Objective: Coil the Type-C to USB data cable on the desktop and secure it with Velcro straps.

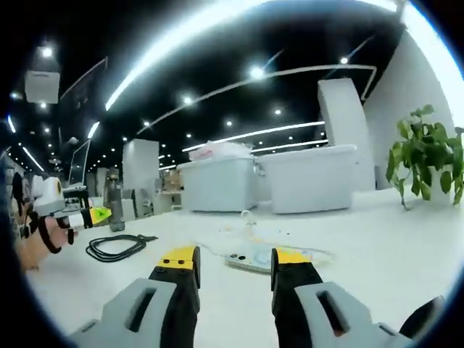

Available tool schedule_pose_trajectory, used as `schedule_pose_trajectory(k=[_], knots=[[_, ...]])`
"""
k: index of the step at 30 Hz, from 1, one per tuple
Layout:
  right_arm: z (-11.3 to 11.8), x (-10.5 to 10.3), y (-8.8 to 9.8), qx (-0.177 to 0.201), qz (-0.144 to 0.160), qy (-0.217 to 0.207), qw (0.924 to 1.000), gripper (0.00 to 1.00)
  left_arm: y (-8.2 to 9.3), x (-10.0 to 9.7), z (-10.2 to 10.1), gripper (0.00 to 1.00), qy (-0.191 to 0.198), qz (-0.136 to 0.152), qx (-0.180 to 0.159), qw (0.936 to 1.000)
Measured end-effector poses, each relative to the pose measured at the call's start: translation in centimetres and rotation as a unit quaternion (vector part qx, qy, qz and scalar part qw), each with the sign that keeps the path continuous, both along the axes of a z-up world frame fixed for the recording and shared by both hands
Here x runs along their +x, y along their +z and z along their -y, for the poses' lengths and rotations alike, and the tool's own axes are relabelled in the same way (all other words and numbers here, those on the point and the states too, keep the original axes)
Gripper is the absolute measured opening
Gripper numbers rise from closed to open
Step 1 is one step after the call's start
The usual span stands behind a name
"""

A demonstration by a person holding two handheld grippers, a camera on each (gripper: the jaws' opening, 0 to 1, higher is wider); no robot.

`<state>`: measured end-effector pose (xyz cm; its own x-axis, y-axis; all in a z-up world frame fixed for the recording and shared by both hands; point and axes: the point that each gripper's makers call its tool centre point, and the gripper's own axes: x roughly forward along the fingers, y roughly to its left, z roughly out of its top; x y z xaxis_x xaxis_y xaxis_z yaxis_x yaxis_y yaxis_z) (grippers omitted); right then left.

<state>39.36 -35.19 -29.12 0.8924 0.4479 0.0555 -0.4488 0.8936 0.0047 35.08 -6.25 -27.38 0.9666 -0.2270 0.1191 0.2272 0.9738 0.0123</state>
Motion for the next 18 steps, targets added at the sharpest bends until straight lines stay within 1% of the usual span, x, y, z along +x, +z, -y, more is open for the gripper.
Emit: schedule_pose_trajectory(k=[1,3,6,8,9,12,14,15,18], knots=[[-0.1,-0.1,-0.2,0.004,-0.003,0.001,1.0,0.39,-0.1,0.0,-0.1,0.18,0.003,0.001,0.0,1.0],[0.0,0.0,-0.4,0.018,-0.009,0.007,0.9998,0.41,0.0,0.1,-0.6,0.22,0.015,0.014,0.009,0.9997],[-0.1,-0.1,-0.9,0.017,-0.019,0.007,0.9996,0.47,-0.7,0.4,-0.9,0.25,0.023,0.01,0.015,0.9996],[0.1,-0.3,-0.9,0.0,-0.007,0.004,1.0,0.49,-1.5,0.6,-0.8,0.28,0.021,-0.004,0.014,0.9997],[0.2,-0.4,-0.8,-0.001,0.0,0.0,1.0,0.49,-2.0,0.6,-0.6,0.3,0.017,-0.012,0.013,0.9997],[0.7,-0.9,0.0,0.009,0.014,-0.006,0.9998,0.49,-2.6,0.4,-0.3,0.3,0.013,-0.02,0.02,0.9995],[0.9,-1.1,0.4,0.013,0.023,-0.008,0.9996,0.49,-2.4,0.3,-0.5,0.3,0.019,-0.009,0.034,0.9992],[0.9,-1.3,0.6,0.014,0.027,-0.01,0.9995,0.49,-2.2,0.3,-0.6,0.3,0.023,-0.003,0.036,0.9991],[1.0,-1.4,1.0,0.019,0.035,-0.011,0.9992,0.5,-1.4,0.2,-1.0,0.3,0.025,0.013,0.022,0.9993]])
